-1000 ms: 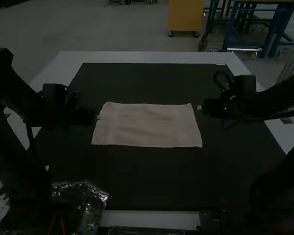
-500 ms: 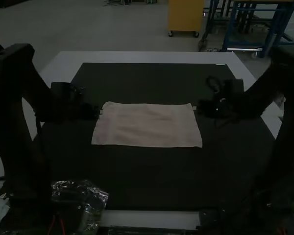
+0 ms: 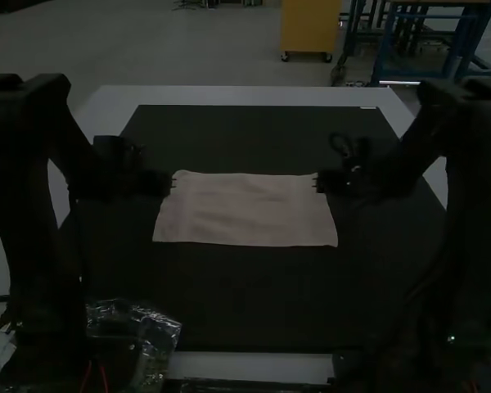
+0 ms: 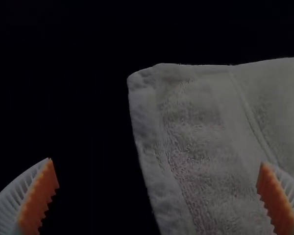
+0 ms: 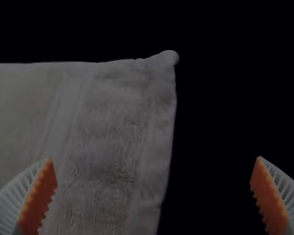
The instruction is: Fold the towel.
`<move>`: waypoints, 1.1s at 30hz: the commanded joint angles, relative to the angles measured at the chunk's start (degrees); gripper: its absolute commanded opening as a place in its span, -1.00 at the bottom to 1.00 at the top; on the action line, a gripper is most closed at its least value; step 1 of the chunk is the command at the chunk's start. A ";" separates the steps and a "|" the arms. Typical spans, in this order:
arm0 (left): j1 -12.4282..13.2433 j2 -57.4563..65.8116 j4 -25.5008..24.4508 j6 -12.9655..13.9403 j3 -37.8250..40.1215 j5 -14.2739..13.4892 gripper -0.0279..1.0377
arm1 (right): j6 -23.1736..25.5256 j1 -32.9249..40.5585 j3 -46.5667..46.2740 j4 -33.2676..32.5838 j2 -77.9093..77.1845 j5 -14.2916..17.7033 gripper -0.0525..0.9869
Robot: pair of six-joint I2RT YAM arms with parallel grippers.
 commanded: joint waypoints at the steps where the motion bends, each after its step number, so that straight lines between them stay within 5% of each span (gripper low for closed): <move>1: -0.45 1.50 0.26 0.26 2.06 0.42 0.84 | -0.16 1.34 2.32 0.67 1.17 0.33 0.85; 29: -2.20 9.85 2.72 1.05 6.28 -3.00 0.77 | -2.01 3.36 9.00 -0.12 8.55 1.65 0.85; 33: -2.20 10.37 3.60 1.76 6.19 -3.00 0.48 | -2.45 4.24 9.17 -0.91 9.43 1.74 0.80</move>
